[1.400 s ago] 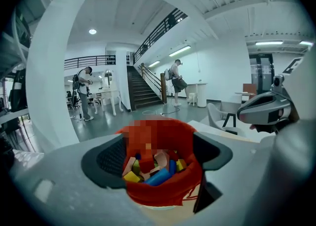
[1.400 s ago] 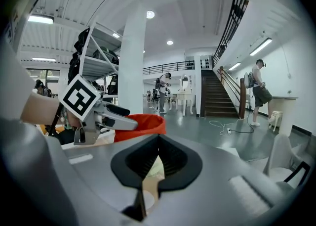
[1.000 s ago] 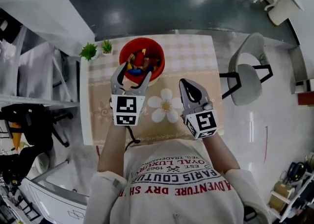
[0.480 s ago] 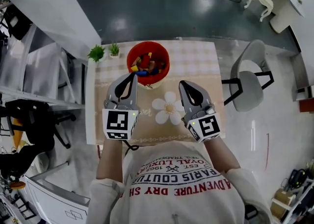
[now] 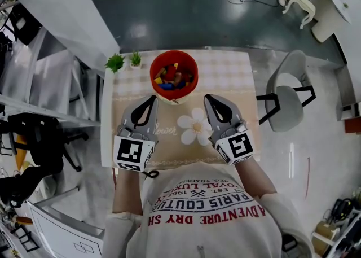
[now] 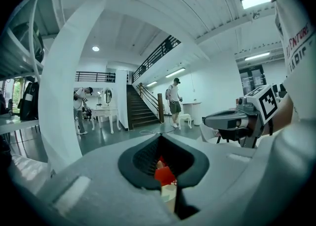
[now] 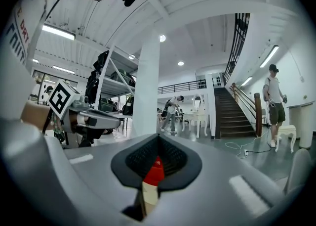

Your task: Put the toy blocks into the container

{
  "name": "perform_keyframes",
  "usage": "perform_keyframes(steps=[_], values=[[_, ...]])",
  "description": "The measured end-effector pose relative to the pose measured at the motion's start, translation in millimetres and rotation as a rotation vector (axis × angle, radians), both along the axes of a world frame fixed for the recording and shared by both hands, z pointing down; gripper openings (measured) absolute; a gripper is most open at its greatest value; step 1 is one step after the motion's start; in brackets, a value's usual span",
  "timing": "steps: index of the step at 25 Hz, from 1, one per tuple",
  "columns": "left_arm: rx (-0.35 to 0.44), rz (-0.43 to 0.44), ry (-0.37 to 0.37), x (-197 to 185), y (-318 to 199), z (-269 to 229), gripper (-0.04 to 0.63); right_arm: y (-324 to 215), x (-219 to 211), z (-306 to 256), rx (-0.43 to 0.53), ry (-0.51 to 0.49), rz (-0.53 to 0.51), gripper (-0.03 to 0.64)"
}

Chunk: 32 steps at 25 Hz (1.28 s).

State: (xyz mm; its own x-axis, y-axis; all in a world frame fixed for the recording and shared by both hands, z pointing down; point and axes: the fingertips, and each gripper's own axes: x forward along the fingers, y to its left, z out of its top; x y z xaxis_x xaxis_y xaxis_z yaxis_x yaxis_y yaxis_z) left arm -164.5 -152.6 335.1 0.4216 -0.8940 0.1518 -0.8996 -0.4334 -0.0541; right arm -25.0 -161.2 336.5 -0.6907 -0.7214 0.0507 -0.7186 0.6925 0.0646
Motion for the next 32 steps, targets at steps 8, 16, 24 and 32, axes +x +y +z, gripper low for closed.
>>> perform_keyframes(steps=[8,16,24,32], values=[[0.002,0.034,0.015,-0.8,4.1,2.0,0.008,2.7,-5.9,2.7,-0.010,0.023,-0.040,0.000],[0.002,0.029,0.023,0.3,3.9,4.7,0.008,-0.4,-4.1,5.4,-0.023,0.012,-0.033,0.000],[-0.007,0.020,0.024,0.2,3.9,4.4,0.008,3.8,-10.1,3.4,-0.009,0.032,-0.055,0.000],[-0.018,0.007,0.009,0.2,4.8,6.0,0.008,4.4,-9.6,7.0,-0.020,0.043,-0.066,0.000]])
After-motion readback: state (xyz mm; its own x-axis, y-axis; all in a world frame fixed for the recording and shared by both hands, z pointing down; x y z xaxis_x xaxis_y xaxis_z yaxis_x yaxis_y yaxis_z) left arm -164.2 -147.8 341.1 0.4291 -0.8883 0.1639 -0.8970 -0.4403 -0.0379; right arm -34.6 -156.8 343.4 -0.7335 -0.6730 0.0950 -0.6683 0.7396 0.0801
